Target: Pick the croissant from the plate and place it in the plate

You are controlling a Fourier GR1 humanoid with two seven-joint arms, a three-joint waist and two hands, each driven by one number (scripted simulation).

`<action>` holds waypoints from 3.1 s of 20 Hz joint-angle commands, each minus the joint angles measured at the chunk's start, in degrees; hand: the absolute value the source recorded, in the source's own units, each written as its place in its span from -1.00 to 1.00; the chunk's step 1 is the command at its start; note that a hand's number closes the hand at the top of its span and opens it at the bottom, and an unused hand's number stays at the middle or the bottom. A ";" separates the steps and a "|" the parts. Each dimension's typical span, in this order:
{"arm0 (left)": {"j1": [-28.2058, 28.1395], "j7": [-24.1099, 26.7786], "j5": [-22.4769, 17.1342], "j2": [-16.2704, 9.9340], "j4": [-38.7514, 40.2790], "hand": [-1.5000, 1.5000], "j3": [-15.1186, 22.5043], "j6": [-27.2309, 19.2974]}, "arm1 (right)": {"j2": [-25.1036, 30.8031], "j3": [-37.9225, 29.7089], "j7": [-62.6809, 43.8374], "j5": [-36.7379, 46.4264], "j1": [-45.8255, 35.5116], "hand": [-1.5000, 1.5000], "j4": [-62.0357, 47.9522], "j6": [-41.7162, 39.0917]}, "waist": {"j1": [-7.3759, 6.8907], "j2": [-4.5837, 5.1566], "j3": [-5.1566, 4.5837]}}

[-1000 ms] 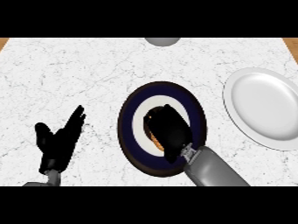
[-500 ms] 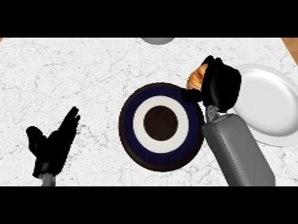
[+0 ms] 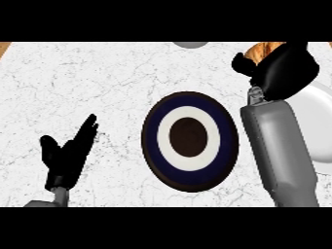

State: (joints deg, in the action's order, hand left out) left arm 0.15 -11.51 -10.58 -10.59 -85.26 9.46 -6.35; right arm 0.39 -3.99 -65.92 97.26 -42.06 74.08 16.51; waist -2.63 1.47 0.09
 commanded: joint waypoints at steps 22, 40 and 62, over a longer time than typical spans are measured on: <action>-0.89 -0.47 0.51 1.01 2.86 0.00 -0.20 0.15 | -0.36 -26.51 -10.86 20.73 10.63 1.00 -3.54 33.38 | 1.65 -0.92 0.01; -1.03 0.78 1.19 2.04 3.85 0.00 -0.82 0.66 | 12.41 -36.30 25.87 -29.75 11.40 -1.00 -30.14 46.38 | 1.59 -0.90 0.16; -1.57 0.36 3.11 3.77 4.54 0.00 -1.42 -0.23 | -0.35 -1.48 38.85 -60.49 49.58 -1.00 19.15 55.15 | 3.39 -1.69 -0.09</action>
State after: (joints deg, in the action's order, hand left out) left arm -0.78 -11.07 -8.10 -8.13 -83.20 7.24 -6.33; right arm 0.64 -14.49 -27.52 40.28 -2.56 85.98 68.65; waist 0.65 -0.60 0.29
